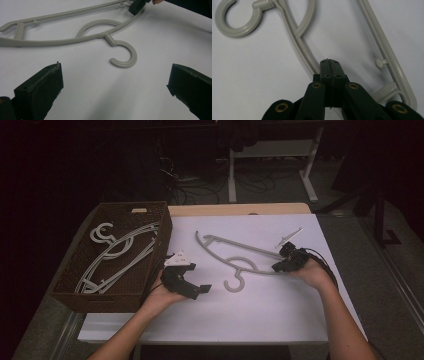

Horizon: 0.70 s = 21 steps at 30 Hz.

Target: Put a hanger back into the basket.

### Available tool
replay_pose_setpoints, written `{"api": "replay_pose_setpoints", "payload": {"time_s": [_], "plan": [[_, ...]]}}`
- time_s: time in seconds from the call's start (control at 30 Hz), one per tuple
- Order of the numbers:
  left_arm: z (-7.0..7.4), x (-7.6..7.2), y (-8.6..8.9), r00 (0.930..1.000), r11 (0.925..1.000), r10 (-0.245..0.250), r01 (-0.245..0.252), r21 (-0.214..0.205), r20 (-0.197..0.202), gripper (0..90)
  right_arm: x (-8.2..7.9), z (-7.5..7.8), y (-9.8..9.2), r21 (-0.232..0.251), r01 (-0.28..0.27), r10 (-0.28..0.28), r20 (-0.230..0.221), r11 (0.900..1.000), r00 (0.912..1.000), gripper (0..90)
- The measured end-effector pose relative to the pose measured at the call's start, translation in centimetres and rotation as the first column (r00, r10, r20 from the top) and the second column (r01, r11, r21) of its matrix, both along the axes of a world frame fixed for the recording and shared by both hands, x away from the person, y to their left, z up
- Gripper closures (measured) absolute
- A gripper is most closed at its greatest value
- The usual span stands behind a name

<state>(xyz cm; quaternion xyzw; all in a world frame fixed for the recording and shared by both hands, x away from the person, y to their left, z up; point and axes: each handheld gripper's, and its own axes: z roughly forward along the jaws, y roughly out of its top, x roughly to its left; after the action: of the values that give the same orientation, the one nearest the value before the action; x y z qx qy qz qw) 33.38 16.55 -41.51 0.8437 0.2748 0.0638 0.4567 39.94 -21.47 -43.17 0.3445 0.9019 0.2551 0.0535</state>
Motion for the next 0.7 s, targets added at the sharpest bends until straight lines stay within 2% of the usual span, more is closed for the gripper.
{"api": "replay_pose_setpoints", "payload": {"time_s": [0.17,0.37,0.43,0.6,0.7], "plan": [[-0.1,0.1,0.1,1.0,0.9999,0.009,-0.009,0.006,-0.001,0.0,-1.9,0.0,0.8,0.018,-0.06,0.06,-0.006,0.998,0.9982,89.1],[-0.2,0.2,0.2,0.9999,0.9998,0.015,-0.015,0.014,0.0,0.0,-4.4,-0.1,2.3,0.035,-0.138,0.138,-0.005,0.9898,0.9904,89.1],[-0.3,0.2,0.1,0.9998,0.9997,0.019,-0.019,0.016,-0.003,0.0,-5.3,-0.2,2.9,0.044,-0.166,0.167,-0.007,0.9851,0.986,89.1],[-0.4,0.3,0.1,0.9997,0.9994,0.023,-0.022,0.025,-0.007,0.0,-7.3,-0.3,4.7,0.063,-0.254,0.255,-0.007,0.9652,0.967,89.1],[-0.5,0.4,0.0,0.9995,0.9992,0.03,-0.03,0.027,-0.01,0.0,-7.9,-0.3,5.3,0.07,-0.277,0.279,-0.009,0.9582,0.9604,89.1]]}}
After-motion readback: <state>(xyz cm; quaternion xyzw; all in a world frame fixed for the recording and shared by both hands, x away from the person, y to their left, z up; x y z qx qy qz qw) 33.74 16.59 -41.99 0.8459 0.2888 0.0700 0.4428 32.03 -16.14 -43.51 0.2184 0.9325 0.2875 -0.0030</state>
